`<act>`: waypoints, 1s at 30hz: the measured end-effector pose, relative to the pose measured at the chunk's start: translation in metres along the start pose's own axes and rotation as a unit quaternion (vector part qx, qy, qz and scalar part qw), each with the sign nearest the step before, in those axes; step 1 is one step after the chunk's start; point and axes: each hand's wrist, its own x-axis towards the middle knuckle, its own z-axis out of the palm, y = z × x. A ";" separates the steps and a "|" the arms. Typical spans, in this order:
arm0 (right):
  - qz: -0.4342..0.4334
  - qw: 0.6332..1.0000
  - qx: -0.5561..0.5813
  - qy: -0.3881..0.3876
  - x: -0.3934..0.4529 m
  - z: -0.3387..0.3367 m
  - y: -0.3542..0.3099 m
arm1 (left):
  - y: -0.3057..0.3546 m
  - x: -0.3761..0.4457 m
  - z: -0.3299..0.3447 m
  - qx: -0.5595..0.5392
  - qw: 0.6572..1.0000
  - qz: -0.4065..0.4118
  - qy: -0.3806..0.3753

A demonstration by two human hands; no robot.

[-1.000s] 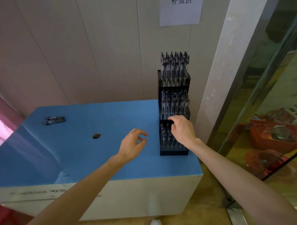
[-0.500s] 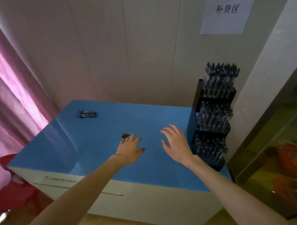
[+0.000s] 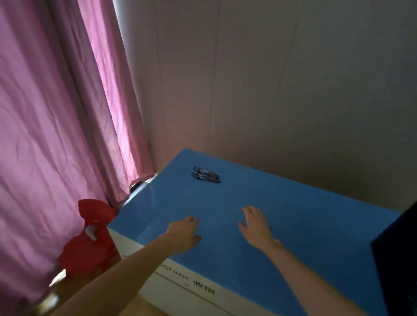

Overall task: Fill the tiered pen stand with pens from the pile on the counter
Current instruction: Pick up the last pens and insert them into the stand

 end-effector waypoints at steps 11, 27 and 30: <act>0.055 0.996 0.024 -0.058 0.156 -0.001 -0.031 | -0.061 0.113 -0.055 -0.202 0.975 -0.089 -0.012; -0.039 0.982 0.016 -0.183 0.392 0.024 -0.068 | -0.113 0.305 -0.080 -0.529 0.798 -0.275 -0.092; -0.050 0.976 0.004 -0.210 0.401 0.042 -0.058 | -0.117 0.332 -0.066 -0.545 0.772 -0.312 -0.100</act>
